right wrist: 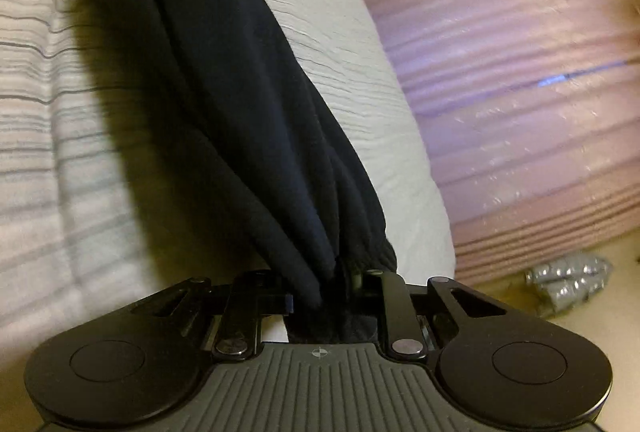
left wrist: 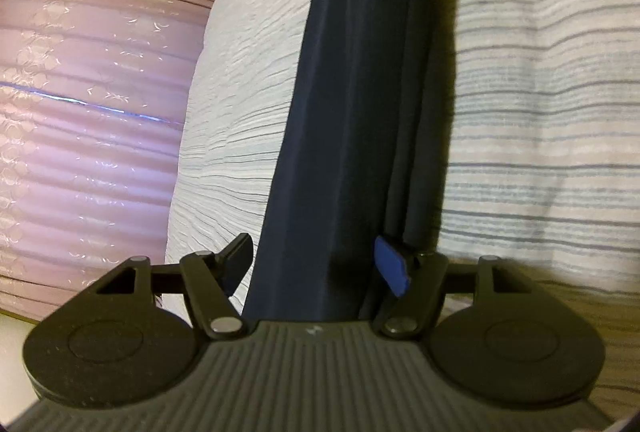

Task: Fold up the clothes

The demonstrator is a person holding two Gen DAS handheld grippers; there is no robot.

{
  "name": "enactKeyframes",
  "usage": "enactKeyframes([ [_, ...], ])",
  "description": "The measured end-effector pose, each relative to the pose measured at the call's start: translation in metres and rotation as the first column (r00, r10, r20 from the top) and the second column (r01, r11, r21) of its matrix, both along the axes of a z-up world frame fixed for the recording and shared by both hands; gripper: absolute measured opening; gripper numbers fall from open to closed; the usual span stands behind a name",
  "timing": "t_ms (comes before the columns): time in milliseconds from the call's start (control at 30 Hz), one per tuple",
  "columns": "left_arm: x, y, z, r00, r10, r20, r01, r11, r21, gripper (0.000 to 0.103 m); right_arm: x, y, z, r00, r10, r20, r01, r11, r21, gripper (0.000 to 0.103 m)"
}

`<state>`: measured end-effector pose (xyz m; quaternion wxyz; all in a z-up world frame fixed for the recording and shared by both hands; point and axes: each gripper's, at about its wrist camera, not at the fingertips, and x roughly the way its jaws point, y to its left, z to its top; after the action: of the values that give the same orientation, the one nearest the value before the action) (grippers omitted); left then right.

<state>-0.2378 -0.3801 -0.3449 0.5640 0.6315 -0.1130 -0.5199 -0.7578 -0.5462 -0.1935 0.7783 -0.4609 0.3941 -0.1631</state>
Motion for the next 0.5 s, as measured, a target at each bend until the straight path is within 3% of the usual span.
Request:
enactKeyframes([
  [167,-0.001,0.023,0.008,0.999,0.038,0.001,-0.038,0.999,0.000,0.065,0.008,0.001,-0.017,0.996,-0.061,-0.071,0.066,0.996,0.066,0.019],
  [233,0.000,0.033,0.011,0.999,0.054,0.003,-0.054,0.999,0.001,0.065,0.010,0.005,-0.018,0.995,-0.079,-0.056,0.083,0.994,0.075,0.021],
  [300,0.000,0.043,0.014,0.998,0.070,0.005,-0.070,0.998,0.001,0.065,0.012,0.007,-0.013,0.994,-0.096,-0.050,0.099,0.993,0.070,0.031],
  [400,0.001,0.059,0.019,0.995,0.102,0.002,-0.102,0.995,-0.002,0.065,0.006,0.024,-0.005,0.990,-0.134,-0.041,0.136,0.989,0.050,0.037],
  [500,0.007,0.077,0.024,0.988,0.157,0.001,-0.156,0.988,-0.013,0.065,-0.006,0.037,-0.002,0.983,-0.184,0.005,0.183,0.980,0.075,0.037],
])
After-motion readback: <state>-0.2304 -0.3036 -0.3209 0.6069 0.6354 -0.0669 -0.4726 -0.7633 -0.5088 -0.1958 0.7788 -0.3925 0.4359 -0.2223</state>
